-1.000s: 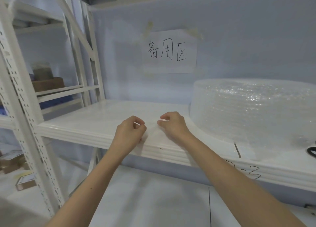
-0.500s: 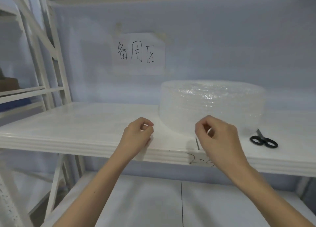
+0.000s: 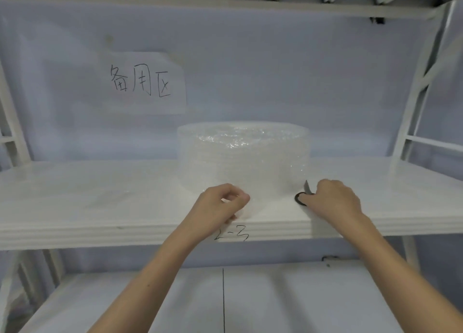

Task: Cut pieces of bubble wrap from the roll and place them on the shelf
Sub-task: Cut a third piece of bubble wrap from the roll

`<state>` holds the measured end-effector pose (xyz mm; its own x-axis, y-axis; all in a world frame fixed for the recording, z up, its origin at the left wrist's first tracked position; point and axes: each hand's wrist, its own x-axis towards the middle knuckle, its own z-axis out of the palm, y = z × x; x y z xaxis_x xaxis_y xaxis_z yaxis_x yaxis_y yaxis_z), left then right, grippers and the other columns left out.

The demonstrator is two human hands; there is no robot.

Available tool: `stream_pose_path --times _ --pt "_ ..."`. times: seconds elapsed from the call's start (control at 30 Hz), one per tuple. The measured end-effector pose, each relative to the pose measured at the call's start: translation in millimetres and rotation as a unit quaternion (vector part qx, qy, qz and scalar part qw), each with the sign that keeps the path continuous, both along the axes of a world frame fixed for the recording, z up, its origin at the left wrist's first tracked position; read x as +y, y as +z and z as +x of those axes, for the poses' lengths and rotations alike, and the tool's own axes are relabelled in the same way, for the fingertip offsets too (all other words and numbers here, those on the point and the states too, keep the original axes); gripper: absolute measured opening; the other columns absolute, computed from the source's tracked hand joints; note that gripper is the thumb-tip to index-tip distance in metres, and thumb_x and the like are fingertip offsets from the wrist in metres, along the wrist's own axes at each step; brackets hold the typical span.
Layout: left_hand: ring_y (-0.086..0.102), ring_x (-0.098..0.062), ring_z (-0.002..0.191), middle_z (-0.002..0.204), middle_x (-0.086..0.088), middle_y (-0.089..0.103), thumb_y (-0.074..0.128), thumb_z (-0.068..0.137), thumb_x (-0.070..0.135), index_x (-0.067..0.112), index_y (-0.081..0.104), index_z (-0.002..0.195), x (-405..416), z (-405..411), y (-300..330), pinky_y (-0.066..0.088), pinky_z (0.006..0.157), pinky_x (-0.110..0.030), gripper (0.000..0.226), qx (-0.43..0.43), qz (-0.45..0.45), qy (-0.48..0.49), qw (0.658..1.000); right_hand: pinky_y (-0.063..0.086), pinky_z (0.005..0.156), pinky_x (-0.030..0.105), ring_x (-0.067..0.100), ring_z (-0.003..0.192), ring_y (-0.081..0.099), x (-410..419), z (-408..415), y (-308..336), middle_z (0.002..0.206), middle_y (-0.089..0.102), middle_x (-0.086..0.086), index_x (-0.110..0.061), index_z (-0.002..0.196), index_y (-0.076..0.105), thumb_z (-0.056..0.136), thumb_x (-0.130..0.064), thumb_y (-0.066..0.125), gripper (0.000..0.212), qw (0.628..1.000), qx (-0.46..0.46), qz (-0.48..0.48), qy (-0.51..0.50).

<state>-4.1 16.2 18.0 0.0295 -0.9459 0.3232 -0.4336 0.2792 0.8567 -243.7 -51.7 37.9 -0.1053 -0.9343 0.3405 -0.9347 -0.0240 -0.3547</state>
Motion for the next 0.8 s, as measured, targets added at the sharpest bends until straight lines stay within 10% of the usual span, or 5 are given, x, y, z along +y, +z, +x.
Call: stream_pose_path --times 0.8 --pt "0.07 -0.01 0.069 0.073 0.012 0.073 0.071 0.085 0.032 0.027 0.072 0.092 -0.4 -2.7 -6.5 0.057 0.085 -0.044 0.009 -0.019 -0.01 0.005 1.0 0.052 0.062 0.031 0.023 0.059 0.063 2.6 -62.8 23.4 0.079 0.06 0.005 -0.009 0.078 0.051 0.077 -0.036 0.071 0.033 0.984 0.056 0.171 0.0"
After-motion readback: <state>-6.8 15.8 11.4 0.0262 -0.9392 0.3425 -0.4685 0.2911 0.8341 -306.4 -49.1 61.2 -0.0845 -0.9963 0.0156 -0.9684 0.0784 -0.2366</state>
